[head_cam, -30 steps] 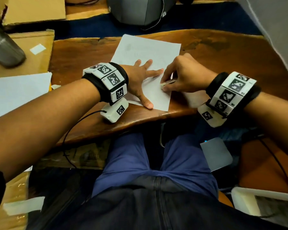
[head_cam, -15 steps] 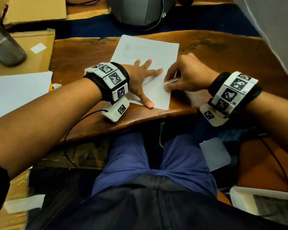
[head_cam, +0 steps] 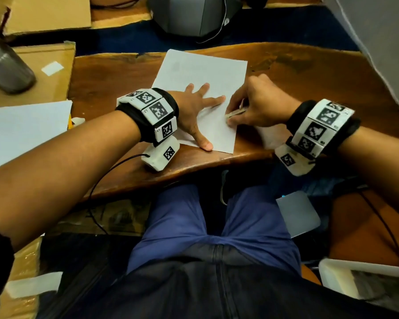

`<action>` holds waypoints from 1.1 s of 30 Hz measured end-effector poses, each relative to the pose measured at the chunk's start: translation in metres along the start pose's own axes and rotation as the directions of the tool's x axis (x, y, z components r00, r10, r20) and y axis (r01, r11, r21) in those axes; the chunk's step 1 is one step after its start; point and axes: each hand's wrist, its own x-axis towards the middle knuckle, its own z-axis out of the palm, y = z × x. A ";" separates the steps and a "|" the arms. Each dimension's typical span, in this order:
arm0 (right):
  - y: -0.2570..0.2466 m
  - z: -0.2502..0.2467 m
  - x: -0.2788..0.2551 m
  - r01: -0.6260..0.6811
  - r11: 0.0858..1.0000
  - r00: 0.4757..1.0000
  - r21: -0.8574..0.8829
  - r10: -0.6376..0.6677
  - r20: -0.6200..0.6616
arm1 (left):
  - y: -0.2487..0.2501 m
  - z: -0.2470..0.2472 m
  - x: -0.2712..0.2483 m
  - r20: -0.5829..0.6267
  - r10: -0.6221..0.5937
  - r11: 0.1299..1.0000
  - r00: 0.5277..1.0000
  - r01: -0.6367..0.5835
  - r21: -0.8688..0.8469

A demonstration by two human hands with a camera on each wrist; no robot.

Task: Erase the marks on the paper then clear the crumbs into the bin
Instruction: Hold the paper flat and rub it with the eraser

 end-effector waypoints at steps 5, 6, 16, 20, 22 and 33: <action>-0.012 0.004 -0.003 0.038 0.999 0.995 -0.015 -0.036 0.089 | 0.001 -0.001 -0.001 0.014 -0.013 1.000 1.000 0.013 0.004; -0.006 0.000 0.001 -0.006 1.000 0.999 -0.022 0.007 0.034 | 0.002 -0.002 -0.001 0.009 -0.013 1.000 1.000 0.013 0.016; 0.008 -0.010 0.017 -0.093 0.991 0.995 -0.094 0.088 -0.054 | 0.021 -0.006 -0.019 -0.114 -0.101 0.989 0.988 0.112 0.094; 0.008 -0.012 0.014 -0.107 0.991 0.993 -0.086 0.102 -0.063 | 0.024 -0.010 -0.023 -0.184 -0.100 0.978 0.978 0.131 0.163; 0.007 -0.014 0.010 -0.108 0.987 0.993 -0.120 0.101 -0.068 | 0.028 -0.010 -0.023 -0.202 -0.087 0.979 0.975 0.121 0.163; 0.018 -0.010 0.005 -0.082 0.992 0.996 -0.098 0.078 -0.048 | 0.021 -0.005 -0.012 -0.228 0.023 0.992 0.973 0.006 0.125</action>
